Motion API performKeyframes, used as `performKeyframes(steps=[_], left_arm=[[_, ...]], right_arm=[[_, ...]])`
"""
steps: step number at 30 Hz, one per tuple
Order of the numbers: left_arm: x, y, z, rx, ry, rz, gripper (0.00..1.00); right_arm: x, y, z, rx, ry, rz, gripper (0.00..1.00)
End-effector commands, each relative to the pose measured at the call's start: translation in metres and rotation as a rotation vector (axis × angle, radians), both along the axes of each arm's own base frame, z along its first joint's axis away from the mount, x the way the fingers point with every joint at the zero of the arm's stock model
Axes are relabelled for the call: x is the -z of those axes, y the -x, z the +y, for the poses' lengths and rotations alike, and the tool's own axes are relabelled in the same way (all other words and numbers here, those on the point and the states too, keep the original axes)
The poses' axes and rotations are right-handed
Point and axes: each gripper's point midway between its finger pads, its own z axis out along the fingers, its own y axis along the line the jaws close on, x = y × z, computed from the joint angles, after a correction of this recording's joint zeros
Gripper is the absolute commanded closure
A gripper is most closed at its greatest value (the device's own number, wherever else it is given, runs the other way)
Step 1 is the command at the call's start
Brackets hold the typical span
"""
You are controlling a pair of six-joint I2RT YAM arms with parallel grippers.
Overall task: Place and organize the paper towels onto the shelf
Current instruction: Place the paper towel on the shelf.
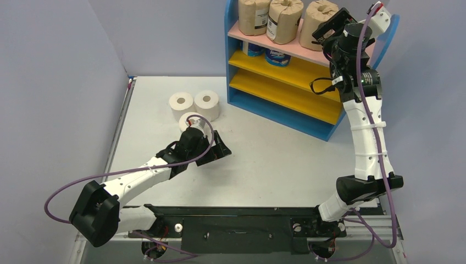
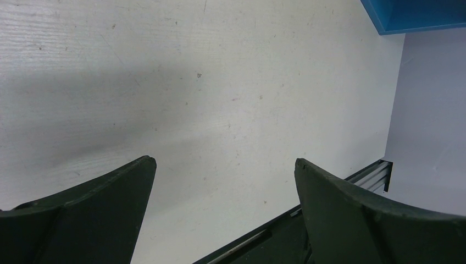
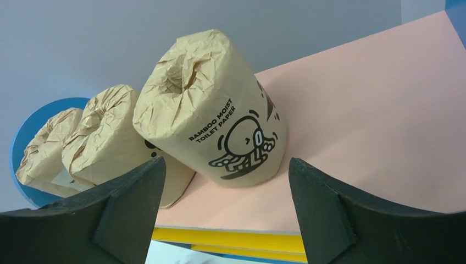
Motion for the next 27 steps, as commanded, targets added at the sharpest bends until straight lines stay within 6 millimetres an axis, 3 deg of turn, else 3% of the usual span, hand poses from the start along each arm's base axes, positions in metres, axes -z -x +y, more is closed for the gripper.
performKeyframes(steps=[1,10,16,21,27], left_arm=[[-0.014,-0.004,-0.008,0.014,0.042,-0.046,0.02],[-0.017,-0.004,-0.008,0.015,0.038,-0.055,0.02],[-0.021,-0.004,-0.005,0.011,0.036,-0.071,0.02],[-0.022,-0.004,-0.005,0.012,0.037,-0.073,0.02],[-0.021,-0.001,-0.003,0.014,0.035,-0.073,0.02]], right_arm=[[-0.021,0.008,0.0,-0.014,-0.015,-0.071,0.22],[-0.028,0.016,-0.001,-0.017,-0.006,-0.089,0.21],[-0.038,0.032,-0.002,-0.039,0.049,-0.189,0.23],[-0.028,0.029,-0.001,-0.09,0.046,-0.294,0.25],[-0.015,0.023,-0.02,-0.111,-0.061,-0.359,0.31]])
